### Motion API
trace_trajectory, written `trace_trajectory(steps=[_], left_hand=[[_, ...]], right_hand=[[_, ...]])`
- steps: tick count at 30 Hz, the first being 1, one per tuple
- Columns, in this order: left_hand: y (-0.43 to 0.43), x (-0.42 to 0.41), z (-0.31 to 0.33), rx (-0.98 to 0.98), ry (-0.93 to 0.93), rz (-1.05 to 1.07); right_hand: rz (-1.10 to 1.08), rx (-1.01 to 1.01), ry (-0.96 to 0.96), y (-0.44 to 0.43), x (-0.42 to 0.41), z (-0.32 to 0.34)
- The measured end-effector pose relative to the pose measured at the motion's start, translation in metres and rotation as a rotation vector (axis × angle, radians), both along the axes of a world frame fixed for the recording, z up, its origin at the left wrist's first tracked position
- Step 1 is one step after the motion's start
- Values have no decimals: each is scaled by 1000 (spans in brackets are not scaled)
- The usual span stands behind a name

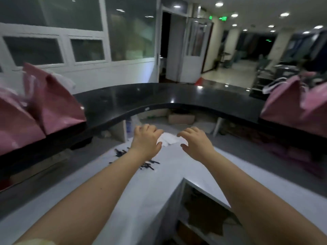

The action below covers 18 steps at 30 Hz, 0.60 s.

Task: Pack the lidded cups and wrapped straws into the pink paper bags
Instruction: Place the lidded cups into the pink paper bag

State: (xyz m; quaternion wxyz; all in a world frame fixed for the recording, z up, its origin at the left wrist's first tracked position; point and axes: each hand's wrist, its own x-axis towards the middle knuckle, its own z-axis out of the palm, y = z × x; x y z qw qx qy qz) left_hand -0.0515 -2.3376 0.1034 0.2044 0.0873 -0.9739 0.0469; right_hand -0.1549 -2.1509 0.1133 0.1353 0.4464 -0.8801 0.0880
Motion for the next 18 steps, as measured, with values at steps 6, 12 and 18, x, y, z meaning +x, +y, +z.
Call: trace_trajectory(steps=[6, 12, 18], left_hand=[[182, -69, 15, 13, 21, -418], [383, -90, 37, -19, 21, -743], [597, -66, 46, -31, 40, -1040]], right_hand=[[-369, 54, 56, 206, 11, 16], [-720, 122, 104, 403, 63, 36], [-1026, 48, 67, 592, 147, 35]])
